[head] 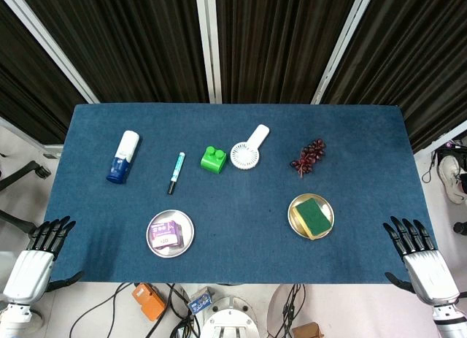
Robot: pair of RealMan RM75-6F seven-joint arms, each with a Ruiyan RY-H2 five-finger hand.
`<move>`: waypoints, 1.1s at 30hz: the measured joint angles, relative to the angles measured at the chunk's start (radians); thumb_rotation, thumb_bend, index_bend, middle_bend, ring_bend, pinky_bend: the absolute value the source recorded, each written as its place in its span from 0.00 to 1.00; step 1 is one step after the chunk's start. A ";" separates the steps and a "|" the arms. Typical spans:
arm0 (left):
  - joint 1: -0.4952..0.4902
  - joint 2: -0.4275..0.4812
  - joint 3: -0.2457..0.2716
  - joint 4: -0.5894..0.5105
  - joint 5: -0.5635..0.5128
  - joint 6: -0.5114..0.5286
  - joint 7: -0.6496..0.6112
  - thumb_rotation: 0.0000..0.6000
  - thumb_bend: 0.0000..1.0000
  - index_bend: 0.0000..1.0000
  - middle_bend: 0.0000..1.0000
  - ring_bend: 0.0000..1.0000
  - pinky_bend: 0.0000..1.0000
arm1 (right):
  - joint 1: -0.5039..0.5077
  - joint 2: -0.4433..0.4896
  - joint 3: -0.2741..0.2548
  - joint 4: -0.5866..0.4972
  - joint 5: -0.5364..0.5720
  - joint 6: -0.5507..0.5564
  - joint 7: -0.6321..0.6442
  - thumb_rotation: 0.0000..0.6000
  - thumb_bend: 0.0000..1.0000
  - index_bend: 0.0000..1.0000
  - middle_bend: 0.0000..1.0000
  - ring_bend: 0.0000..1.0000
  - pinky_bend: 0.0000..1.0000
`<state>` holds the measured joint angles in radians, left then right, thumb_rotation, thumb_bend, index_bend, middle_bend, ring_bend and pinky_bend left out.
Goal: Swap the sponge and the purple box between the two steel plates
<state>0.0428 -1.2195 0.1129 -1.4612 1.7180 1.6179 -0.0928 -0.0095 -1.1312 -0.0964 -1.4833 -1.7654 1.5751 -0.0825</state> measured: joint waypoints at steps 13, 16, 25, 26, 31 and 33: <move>-0.005 0.006 0.001 -0.006 -0.005 -0.011 -0.004 1.00 0.06 0.00 0.00 0.00 0.04 | 0.078 0.002 0.024 -0.035 0.018 -0.126 -0.010 0.97 0.23 0.00 0.00 0.00 0.00; -0.006 0.009 -0.001 -0.007 -0.007 -0.012 -0.007 1.00 0.06 0.00 0.00 0.00 0.04 | 0.145 0.013 0.048 -0.082 0.047 -0.241 -0.034 0.97 0.23 0.00 0.00 0.00 0.00; -0.011 0.018 -0.011 -0.010 -0.028 -0.023 -0.021 1.00 0.06 0.00 0.00 0.00 0.04 | 0.403 -0.026 0.159 -0.182 0.321 -0.673 -0.280 0.96 0.23 0.00 0.00 0.00 0.00; -0.012 0.019 -0.011 -0.010 -0.029 -0.024 -0.023 1.00 0.06 0.00 0.00 0.00 0.04 | 0.426 -0.039 0.168 -0.185 0.359 -0.696 -0.315 0.96 0.23 0.00 0.00 0.00 0.00; -0.009 0.019 -0.011 -0.009 -0.027 -0.017 -0.024 1.00 0.06 0.00 0.00 0.00 0.04 | 0.529 -0.114 0.200 -0.188 0.545 -0.777 -0.463 0.97 0.23 0.00 0.00 0.00 0.00; -0.008 0.019 -0.010 -0.009 -0.027 -0.017 -0.024 1.00 0.06 0.00 0.00 0.00 0.04 | 0.561 -0.136 0.205 -0.188 0.602 -0.797 -0.497 0.97 0.23 0.00 0.00 0.00 0.00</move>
<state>0.0348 -1.2007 0.1024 -1.4704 1.6911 1.6012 -0.1169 0.5518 -1.2676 0.1088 -1.6711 -1.1632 0.7783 -0.5793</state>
